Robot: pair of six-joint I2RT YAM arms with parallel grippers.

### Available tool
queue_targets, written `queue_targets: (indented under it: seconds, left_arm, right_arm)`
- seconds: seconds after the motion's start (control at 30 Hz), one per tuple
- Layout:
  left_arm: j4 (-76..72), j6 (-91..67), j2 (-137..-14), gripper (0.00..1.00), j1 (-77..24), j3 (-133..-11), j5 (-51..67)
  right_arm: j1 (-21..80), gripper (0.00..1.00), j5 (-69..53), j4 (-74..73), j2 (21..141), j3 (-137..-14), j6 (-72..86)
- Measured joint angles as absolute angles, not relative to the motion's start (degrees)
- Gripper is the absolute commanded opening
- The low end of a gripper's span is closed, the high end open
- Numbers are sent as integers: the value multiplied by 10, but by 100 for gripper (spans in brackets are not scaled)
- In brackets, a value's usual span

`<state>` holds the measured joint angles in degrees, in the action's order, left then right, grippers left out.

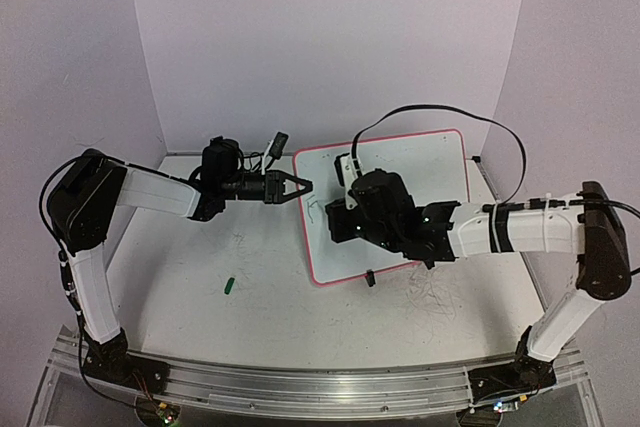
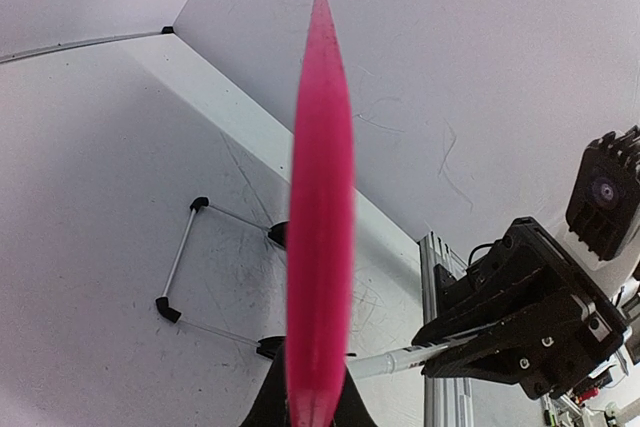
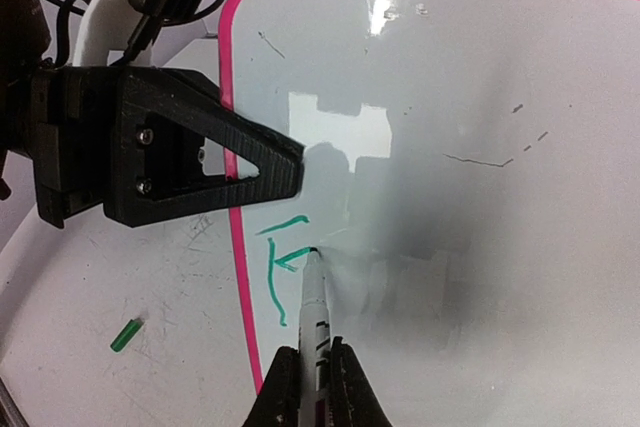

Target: Write a sentence on the whiteboard

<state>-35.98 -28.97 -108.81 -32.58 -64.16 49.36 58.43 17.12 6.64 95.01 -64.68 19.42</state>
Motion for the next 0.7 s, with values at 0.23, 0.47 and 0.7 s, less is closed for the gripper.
queue_targets:
  seconds: [0.23,0.47,0.7]
  left_arm:
    - [-360,-290,-1088,0,-326,-642,494]
    - [-360,-290,-1088,0,-326,-642,494]
    - [-360,-290,-1088,0,-326,-642,494]
  right_arm:
    - [571,0,136,88,885,-585,175]
    - [566,0,127,90,893,-585,171]
    - [566,0,125,83,917,-590,170]
